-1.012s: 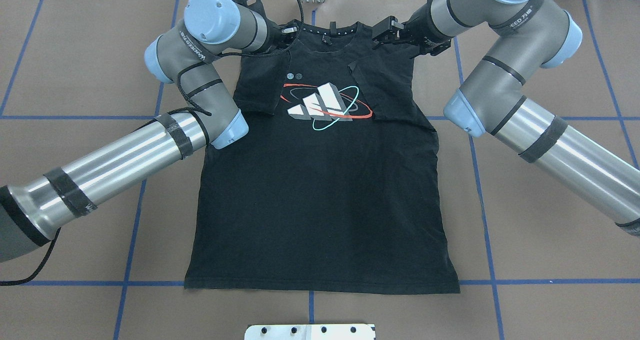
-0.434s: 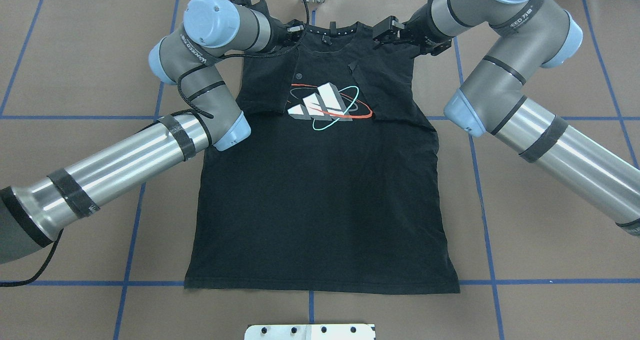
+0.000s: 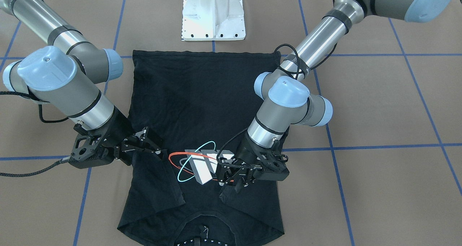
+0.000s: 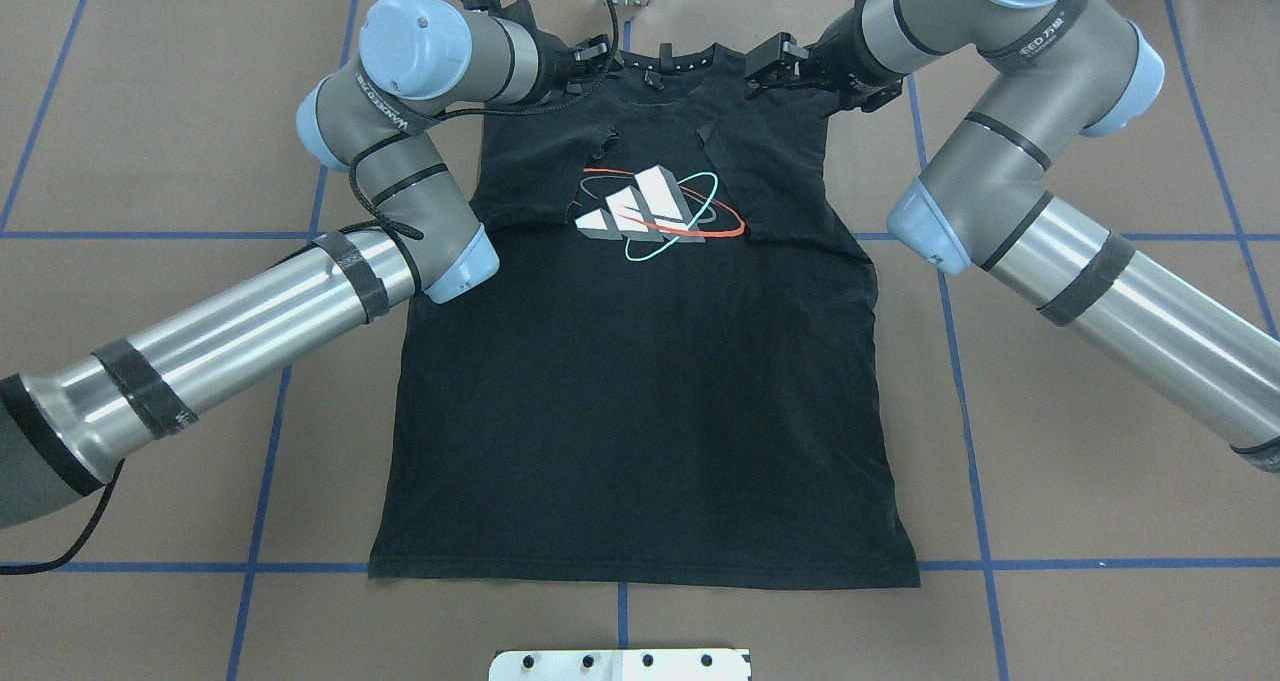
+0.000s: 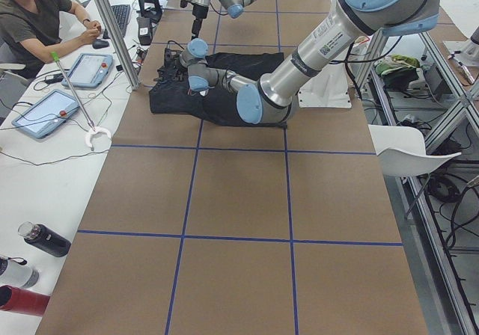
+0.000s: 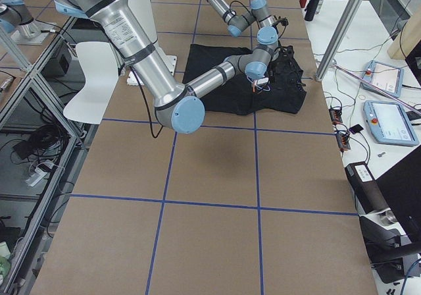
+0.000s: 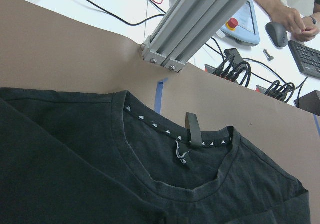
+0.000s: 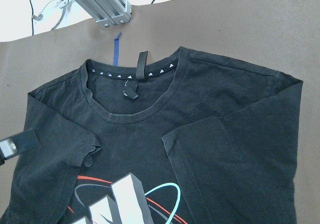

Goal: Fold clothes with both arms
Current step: 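Fold the sleeve inward with the left gripper while the right gripper presses near the collar, then withdraw both grippers outward and move the right gripper toward the hem corner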

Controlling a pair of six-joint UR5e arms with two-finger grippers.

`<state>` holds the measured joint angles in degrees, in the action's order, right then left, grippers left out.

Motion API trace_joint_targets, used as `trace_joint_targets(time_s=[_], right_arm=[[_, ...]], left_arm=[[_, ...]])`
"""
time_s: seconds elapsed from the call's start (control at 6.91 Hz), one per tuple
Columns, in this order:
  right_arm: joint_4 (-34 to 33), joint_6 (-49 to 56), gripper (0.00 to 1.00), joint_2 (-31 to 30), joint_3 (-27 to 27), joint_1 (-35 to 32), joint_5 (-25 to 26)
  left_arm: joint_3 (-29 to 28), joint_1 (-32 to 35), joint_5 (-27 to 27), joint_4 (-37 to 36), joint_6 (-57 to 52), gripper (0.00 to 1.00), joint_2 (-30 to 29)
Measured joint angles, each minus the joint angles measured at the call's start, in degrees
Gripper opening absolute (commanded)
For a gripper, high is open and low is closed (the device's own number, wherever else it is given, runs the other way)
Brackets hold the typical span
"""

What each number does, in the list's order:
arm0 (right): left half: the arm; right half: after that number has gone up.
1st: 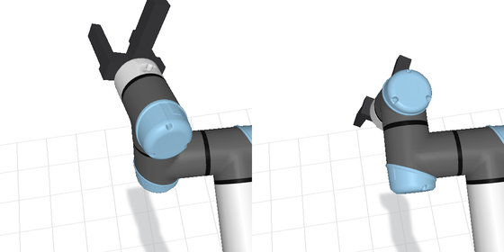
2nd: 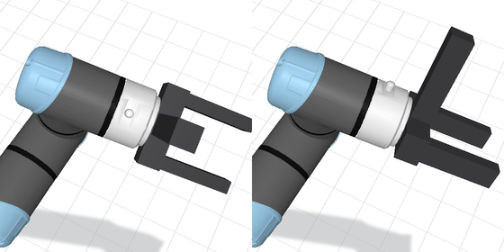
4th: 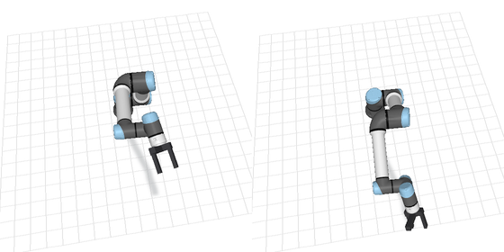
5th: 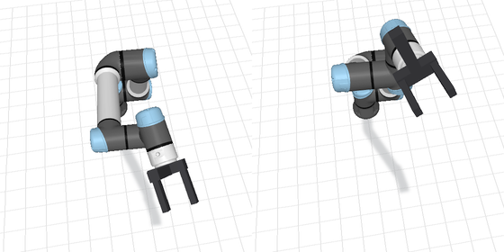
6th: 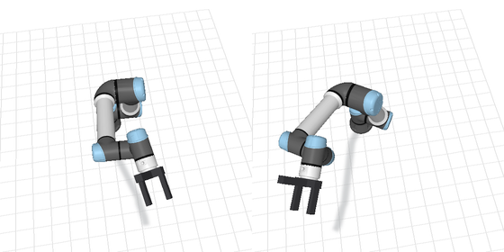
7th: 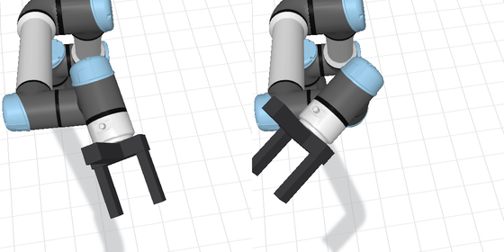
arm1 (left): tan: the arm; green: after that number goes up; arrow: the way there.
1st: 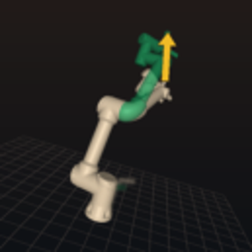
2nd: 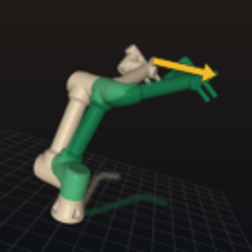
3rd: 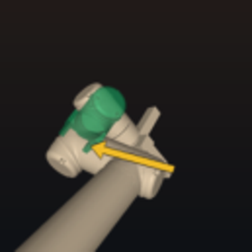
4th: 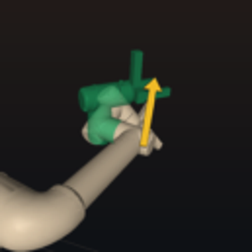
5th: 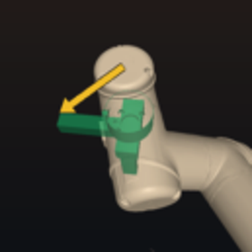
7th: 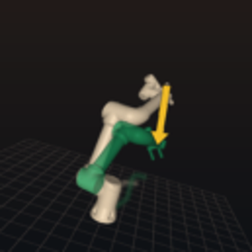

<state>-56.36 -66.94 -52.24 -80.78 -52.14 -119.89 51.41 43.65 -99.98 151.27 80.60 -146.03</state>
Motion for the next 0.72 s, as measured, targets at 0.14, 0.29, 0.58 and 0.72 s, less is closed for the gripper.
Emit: trace_joint_targets(time_s=[0.14,0.29,0.58,0.72], right_arm=[[0.0,-0.1,1.00,0.0,0.0,-0.1,-0.8],[-0.1,-0.5,1.00,0.1,-0.1,-0.3,-2.6],[-0.8,-4.3,1.00,-1.5,-2.5,-0.7,-6.1],[-2.8,-5.5,1.00,-4.9,-6.9,-0.9,-7.9]], left_arm=[[0.7,0.4,-0.2,0.5,0.6,0.99,0.2],[3.3,0.8,-1.2,0.7,1.2,0.99,1.8],[15.2,2.3,-9.0,0.2,1.7,0.99,11.0],[22.1,3.0,-14.0,-1.1,1.8,0.99,16.8]])
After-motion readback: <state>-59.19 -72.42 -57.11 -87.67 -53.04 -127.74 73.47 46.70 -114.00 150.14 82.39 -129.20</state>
